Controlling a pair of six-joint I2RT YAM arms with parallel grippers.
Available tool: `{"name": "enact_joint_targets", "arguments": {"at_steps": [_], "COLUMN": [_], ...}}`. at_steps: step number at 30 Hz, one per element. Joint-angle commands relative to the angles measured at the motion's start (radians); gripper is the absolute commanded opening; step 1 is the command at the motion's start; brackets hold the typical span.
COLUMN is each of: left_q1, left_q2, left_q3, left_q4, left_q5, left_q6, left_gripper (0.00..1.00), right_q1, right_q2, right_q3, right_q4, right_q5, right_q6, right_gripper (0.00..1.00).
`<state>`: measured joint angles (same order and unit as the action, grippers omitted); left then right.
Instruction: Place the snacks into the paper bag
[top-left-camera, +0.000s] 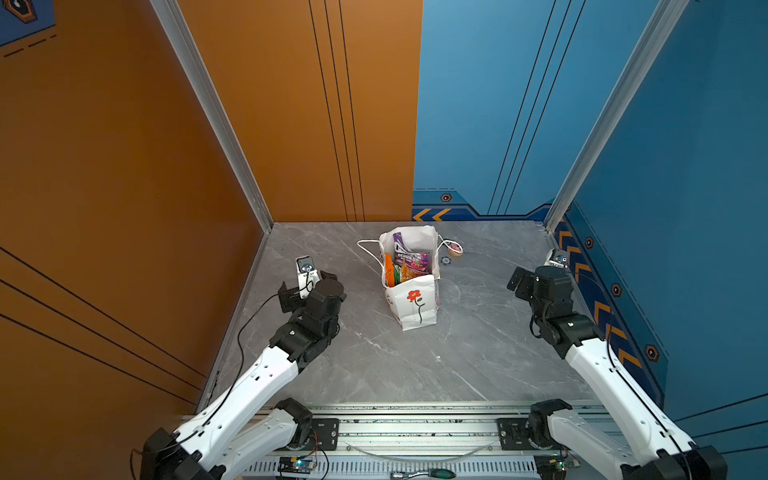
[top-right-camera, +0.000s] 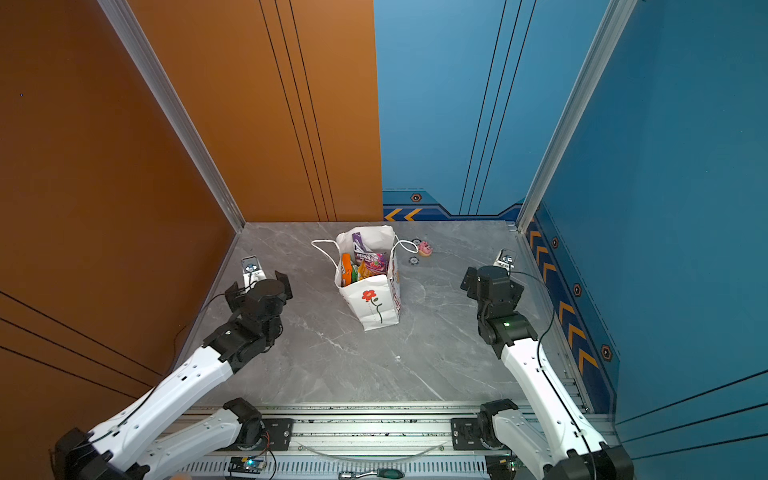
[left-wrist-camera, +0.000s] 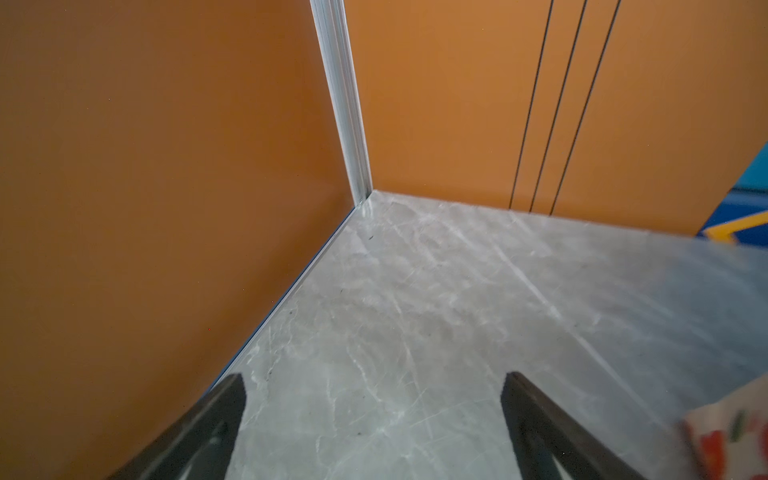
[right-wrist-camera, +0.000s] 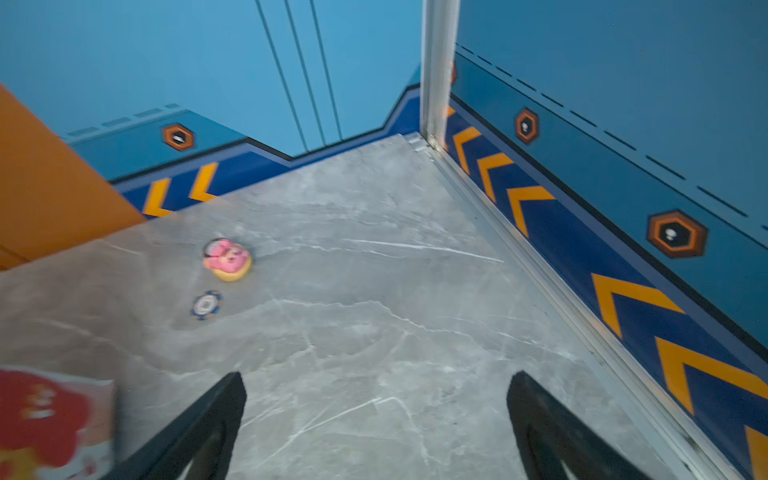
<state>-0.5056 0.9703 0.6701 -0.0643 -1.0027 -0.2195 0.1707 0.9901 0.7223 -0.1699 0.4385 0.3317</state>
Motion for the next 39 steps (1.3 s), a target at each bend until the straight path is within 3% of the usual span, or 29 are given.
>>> {"name": "enact_joint_targets", "arguments": {"at_steps": [1,5,9,13,15,18,19,22,27,30,31,33,35,39], "left_q1": [0.050,0.148,0.249,0.305,0.333,0.409,0.415,0.418,0.436,0.434,0.435,0.435,0.436,0.435], "left_q2": [0.046,0.112,0.206,0.355,0.431,0.585,0.641,0.570,0.589,0.594,0.593,0.592,0.592,0.591], "left_q3": [-0.095,-0.176,-0.268,-0.322,-0.347,-0.377,-0.390,-0.327,-0.305,-0.304,-0.305,-0.304,-0.305,-0.305], "left_q4": [0.315,0.439,0.641,0.867,0.975,1.164,1.261,1.019,1.005,1.013,1.013,1.013,1.012,1.013], "left_q5": [-0.013,0.122,0.336,0.477,0.542,0.692,0.697,0.710,0.672,0.667,0.667,0.667,0.667,0.667], "left_q6": [0.178,0.236,0.267,0.291,0.292,0.245,0.257,0.239,0.205,0.206,0.205,0.206,0.205,0.204], "left_gripper": [0.98,0.98,0.98,0.98,0.98,0.98,0.98,0.98,0.98,0.98,0.98,0.98,0.98,0.98], "right_q1": [-0.007,-0.012,-0.019,-0.022,-0.006,-0.016,-0.022,-0.057,-0.075,-0.089,-0.091,-0.110,-0.108,-0.117], "right_q2": [0.071,0.221,0.358,0.480,0.492,0.544,0.530,0.516,0.493,0.572,0.533,0.562,0.534,0.539], "right_q3": [-0.077,-0.093,-0.134,-0.181,-0.164,-0.224,-0.209,-0.225,-0.342,-0.380,-0.360,-0.362,-0.347,-0.345], "right_q4": [0.233,0.300,0.464,0.673,0.671,0.869,0.807,0.815,1.006,1.166,1.059,1.113,1.035,1.038], "right_q5": [0.085,0.165,0.188,0.160,0.132,0.069,0.056,-0.031,-0.137,-0.177,-0.176,-0.203,-0.167,-0.186], "right_q6": [-0.098,-0.127,-0.163,-0.218,-0.260,-0.312,-0.291,-0.283,-0.299,-0.299,-0.290,-0.280,-0.264,-0.262], "right_gripper": [1.00,1.00,1.00,1.00,1.00,1.00,1.00,1.00,1.00,1.00,1.00,1.00,1.00,1.00]}}
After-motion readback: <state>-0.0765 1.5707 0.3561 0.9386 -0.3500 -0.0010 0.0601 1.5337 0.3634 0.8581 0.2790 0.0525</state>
